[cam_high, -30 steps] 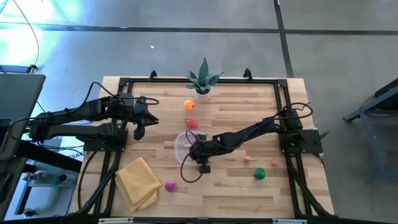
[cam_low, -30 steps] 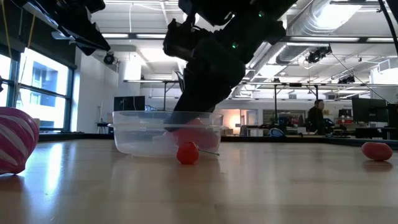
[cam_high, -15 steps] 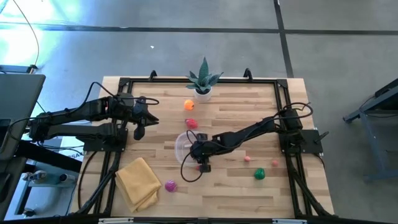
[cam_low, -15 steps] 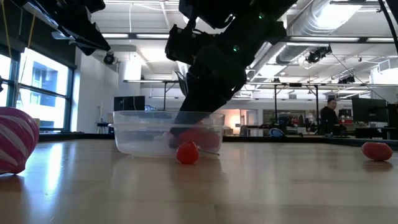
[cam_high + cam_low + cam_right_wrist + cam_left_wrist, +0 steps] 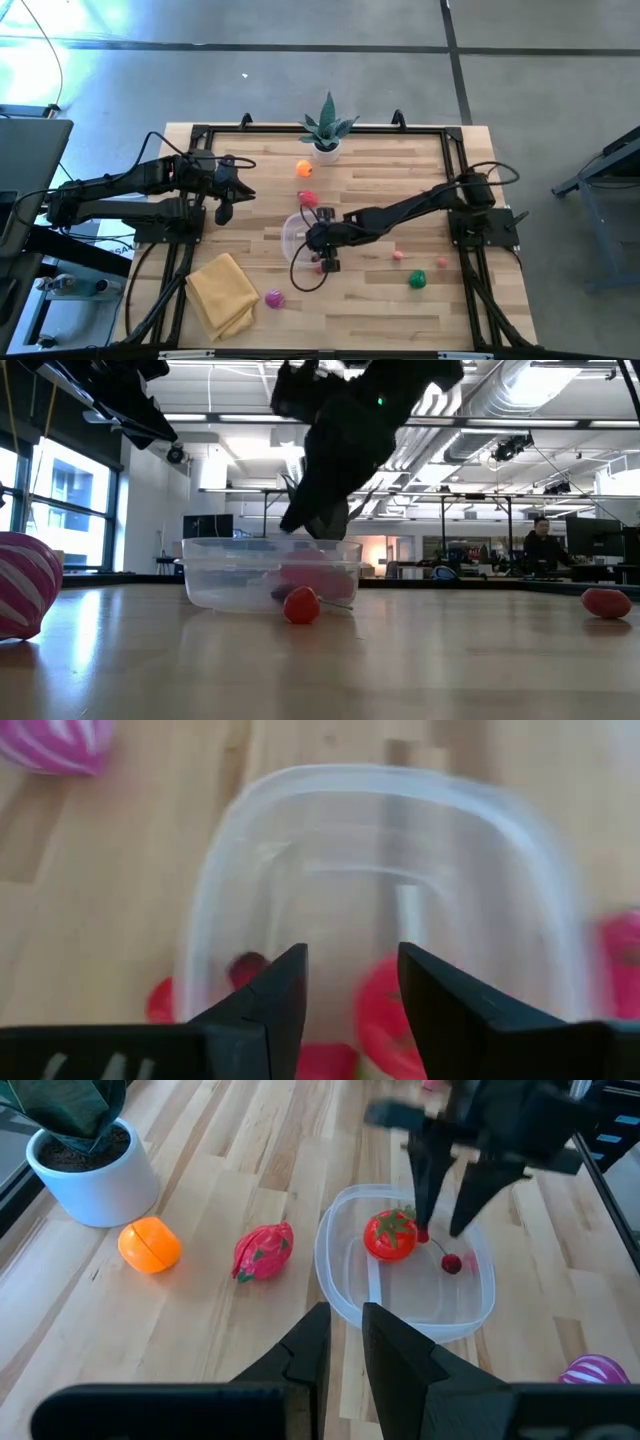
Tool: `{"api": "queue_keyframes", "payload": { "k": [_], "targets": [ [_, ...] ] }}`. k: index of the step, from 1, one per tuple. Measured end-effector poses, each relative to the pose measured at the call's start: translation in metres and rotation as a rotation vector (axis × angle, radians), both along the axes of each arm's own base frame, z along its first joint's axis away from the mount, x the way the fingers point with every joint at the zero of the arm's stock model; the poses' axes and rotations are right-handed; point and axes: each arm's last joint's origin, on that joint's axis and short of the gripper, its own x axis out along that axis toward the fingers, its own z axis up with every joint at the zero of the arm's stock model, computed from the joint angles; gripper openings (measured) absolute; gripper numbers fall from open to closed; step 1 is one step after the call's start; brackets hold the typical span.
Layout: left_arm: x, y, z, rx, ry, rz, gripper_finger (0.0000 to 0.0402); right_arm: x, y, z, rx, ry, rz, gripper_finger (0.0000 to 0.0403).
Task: Pick and placing Produce into tupperware
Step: Put the red cherry into the transparent bin
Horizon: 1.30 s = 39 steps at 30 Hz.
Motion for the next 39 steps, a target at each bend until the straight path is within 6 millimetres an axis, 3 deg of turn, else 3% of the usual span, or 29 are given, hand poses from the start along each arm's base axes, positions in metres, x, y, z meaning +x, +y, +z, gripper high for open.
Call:
{"api": "queue_keyframes", "payload": {
  "k": [6, 11, 17, 22, 32, 39],
  "targets": [
    [0.000, 0.000, 0.000, 0.000, 0.000, 0.000, 0.0053, -0.023, 0.013, 0.040, -0.065, -0.019, -0.063, 0.0149],
    [0.000, 0.000, 0.000, 0.000, 0.000, 0.000, 0.0053, -0.046, 0.038, 0.049, -0.059, 0.023, -0.154, 0.0149],
    [0.000, 0.000, 0.000, 0.000, 0.000, 0.000, 0.0053, -0.066, 0.078, 0.037, 0.024, 0.057, -0.218, 0.0149],
    [0.000, 0.000, 0.000, 0.000, 0.000, 0.000, 0.0053, -0.076, 0.095, 0.019, 0.099, 0.008, -0.251, 0.0149],
    [0.000, 0.000, 0.000, 0.000, 0.000, 0.000, 0.0053, -0.073, 0.080, -0.021, 0.239, -0.118, -0.210, 0.0149],
    [0.000, 0.000, 0.000, 0.000, 0.000, 0.000, 0.0053, -0.066, 0.069, -0.032, 0.284, -0.158, -0.141, 0.0149]
  ]
}}
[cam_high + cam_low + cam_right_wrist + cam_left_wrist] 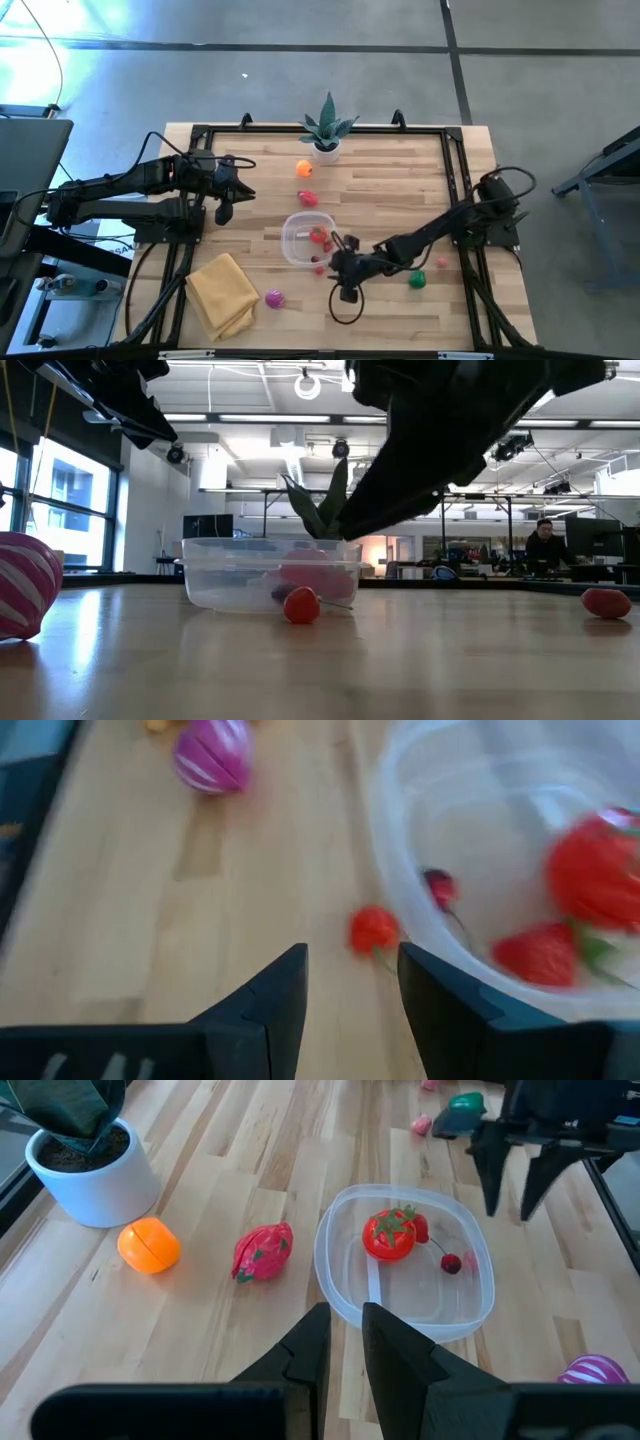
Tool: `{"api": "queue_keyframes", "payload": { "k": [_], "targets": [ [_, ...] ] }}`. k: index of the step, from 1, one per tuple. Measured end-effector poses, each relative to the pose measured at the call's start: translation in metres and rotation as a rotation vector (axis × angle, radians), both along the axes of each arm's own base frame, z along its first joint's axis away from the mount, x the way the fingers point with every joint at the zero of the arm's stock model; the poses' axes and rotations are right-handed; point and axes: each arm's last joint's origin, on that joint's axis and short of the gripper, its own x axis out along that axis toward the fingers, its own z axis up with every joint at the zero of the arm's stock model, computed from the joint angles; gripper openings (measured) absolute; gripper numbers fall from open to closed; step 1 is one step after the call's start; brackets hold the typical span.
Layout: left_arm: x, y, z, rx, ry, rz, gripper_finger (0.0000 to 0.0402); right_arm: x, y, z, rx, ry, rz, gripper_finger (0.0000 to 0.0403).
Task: Pick and placing Produce into tupperware
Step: Put the red cherry into the transparent bin
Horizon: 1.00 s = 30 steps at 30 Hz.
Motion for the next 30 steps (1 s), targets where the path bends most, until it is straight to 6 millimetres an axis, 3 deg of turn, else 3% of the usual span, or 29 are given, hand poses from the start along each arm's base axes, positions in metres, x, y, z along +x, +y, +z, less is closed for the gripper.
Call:
{"api": "queue_keyframes", "payload": {
  "k": [11, 30],
  "targets": [
    [0.000, 0.000, 0.000, 0.000, 0.001, 0.000, 0.0053, 0.034, 0.014, -0.023, -0.119, 0.058, 0.106, 0.0149],
    [0.000, 0.000, 0.000, 0.000, 0.000, 0.000, 0.0053, 0.039, -0.004, -0.024, -0.213, 0.103, 0.075, 0.0149]
  ]
}}
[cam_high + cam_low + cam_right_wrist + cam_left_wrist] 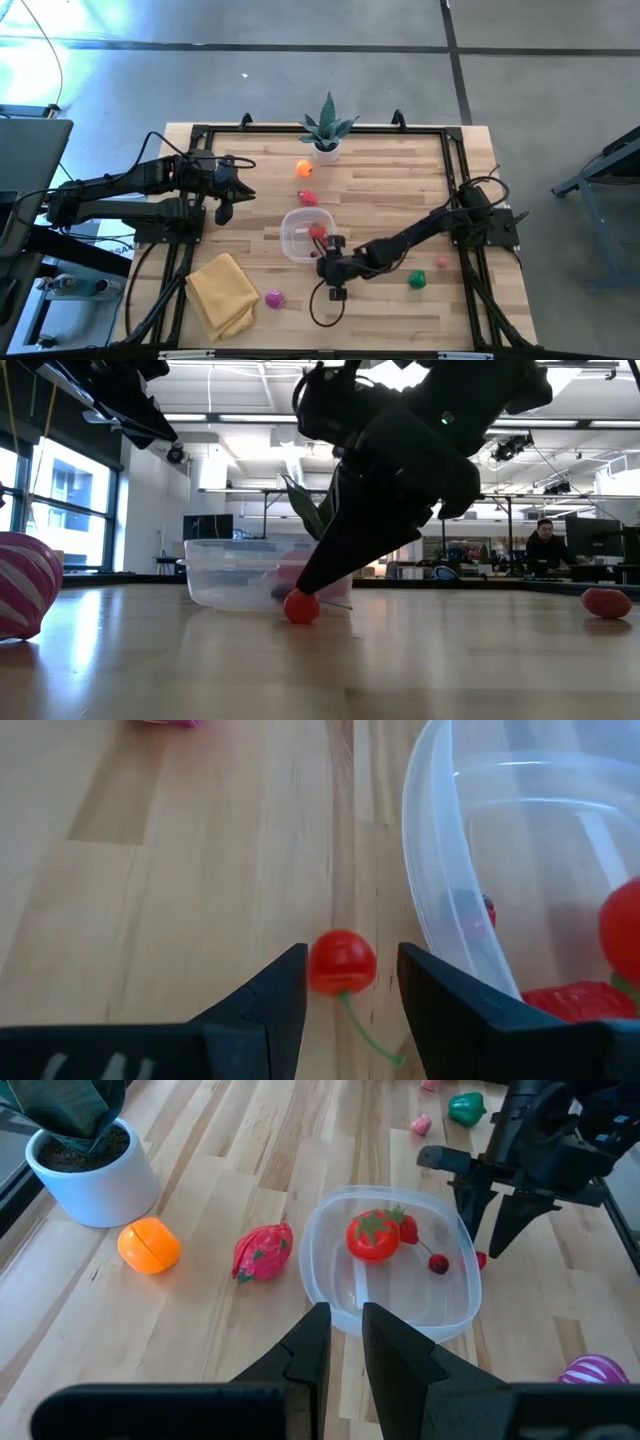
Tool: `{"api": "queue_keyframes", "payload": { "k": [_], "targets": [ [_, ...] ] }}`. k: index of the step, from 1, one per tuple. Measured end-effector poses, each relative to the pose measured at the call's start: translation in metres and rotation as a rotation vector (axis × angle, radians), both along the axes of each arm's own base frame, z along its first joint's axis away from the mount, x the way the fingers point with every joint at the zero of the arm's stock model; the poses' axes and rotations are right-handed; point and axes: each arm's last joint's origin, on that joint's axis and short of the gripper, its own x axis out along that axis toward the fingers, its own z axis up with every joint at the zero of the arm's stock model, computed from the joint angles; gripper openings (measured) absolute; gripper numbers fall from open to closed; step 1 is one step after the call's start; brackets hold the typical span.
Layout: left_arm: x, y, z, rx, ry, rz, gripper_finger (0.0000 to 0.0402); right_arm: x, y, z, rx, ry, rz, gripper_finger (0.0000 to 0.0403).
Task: Pick and placing Produce into tupperware
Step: Put the red cherry into the transparent bin
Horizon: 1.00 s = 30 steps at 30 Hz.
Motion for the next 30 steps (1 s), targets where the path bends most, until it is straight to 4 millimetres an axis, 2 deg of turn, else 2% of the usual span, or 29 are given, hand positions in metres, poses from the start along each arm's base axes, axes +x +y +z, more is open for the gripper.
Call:
{"api": "queue_keyframes", "payload": {
  "k": [9, 25, 30],
  "targets": [
    [0.000, 0.000, 0.000, 0.000, 0.000, 0.000, 0.0053, 0.006, 0.000, -0.018, 0.037, 0.015, 0.023, 0.0149],
    [0.000, 0.000, 0.000, 0.000, 0.000, 0.000, 0.0053, 0.006, 0.000, -0.019, 0.038, 0.014, 0.020, 0.0149],
    [0.000, 0.000, 0.000, 0.000, 0.000, 0.000, 0.0053, 0.006, 0.000, -0.019, 0.038, 0.014, 0.018, 0.0136]
  ]
}}
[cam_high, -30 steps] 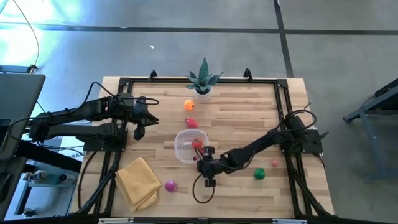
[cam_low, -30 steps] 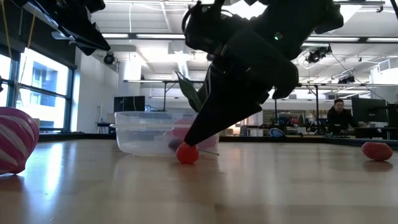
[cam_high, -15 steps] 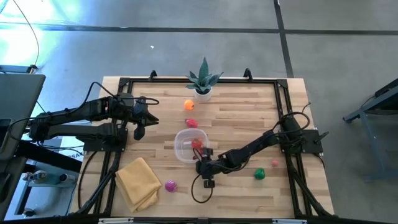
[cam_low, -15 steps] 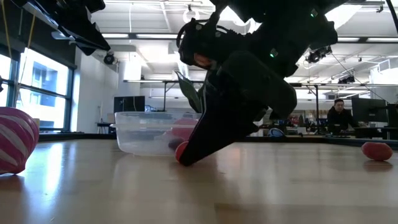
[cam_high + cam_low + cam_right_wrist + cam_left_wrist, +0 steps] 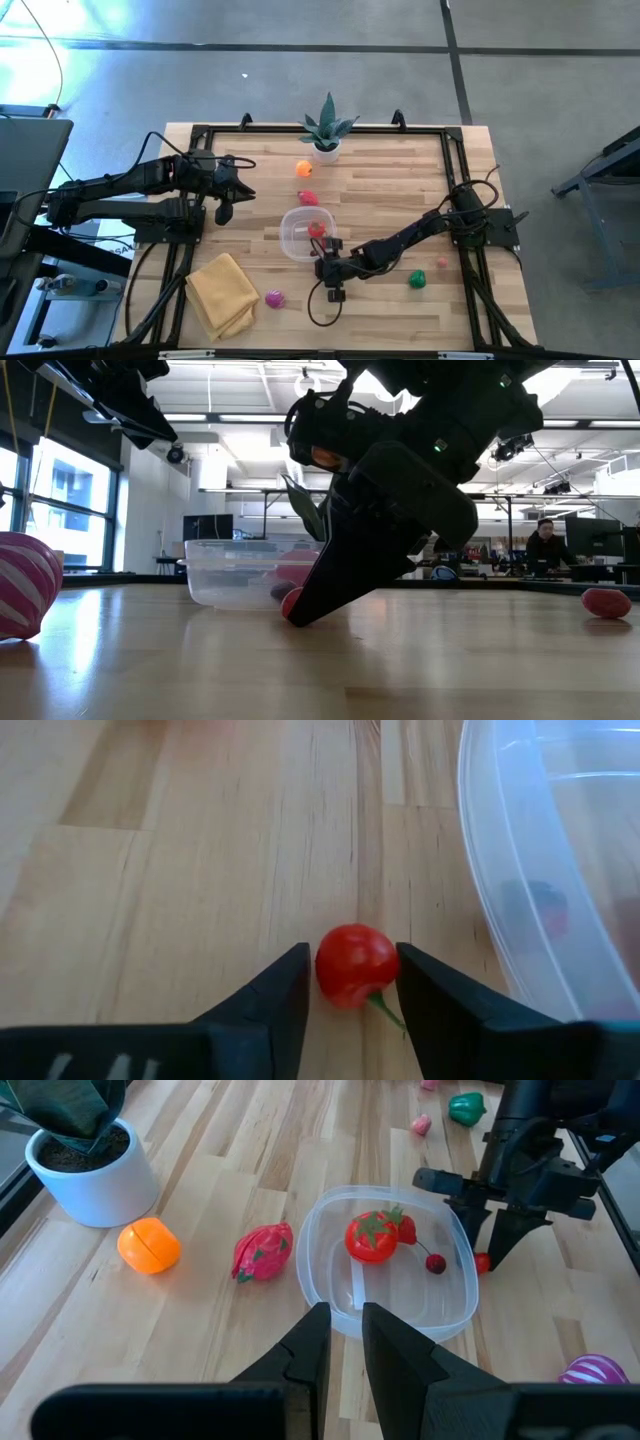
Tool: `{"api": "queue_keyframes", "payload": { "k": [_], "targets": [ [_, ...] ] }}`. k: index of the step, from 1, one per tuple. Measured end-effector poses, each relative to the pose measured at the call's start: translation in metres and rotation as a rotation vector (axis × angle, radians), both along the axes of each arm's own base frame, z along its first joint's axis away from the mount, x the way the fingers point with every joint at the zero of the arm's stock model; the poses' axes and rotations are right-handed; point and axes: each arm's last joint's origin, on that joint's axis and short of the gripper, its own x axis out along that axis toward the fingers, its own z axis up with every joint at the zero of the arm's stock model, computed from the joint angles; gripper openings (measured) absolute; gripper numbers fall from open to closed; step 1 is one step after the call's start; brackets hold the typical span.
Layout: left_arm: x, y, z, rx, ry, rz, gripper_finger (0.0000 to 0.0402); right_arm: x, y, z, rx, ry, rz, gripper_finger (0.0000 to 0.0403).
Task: Pick and placing Produce into tupperware
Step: Put the red cherry into the transparent bin
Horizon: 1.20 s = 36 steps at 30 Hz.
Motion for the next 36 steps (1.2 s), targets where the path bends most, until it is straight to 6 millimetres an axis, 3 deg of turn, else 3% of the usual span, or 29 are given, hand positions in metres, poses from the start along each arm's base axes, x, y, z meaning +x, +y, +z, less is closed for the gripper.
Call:
{"api": "queue_keyframes", "payload": {
  "k": [6, 18, 25, 29, 36],
  "targets": [
    [0.000, 0.000, 0.000, 0.000, 0.000, 0.000, 0.0053, 0.000, 0.000, 0.000, 0.000, 0.000, -0.001, 0.0116],
    [0.000, 0.000, 0.000, 0.000, 0.000, 0.000, 0.0053, 0.003, 0.002, 0.004, -0.003, -0.013, 0.009, 0.0113],
    [0.000, 0.000, 0.000, 0.000, -0.001, 0.000, 0.0053, 0.019, 0.021, 0.041, -0.043, -0.022, 0.094, 0.0113],
    [0.000, 0.000, 0.000, 0.000, -0.001, 0.000, 0.0053, 0.021, 0.030, 0.068, -0.163, 0.020, 0.097, 0.0113],
    [0.000, 0.000, 0.000, 0.000, 0.000, 0.000, 0.0053, 0.024, 0.023, 0.104, -0.323, 0.089, 0.064, 0.0113]
  ]
}}
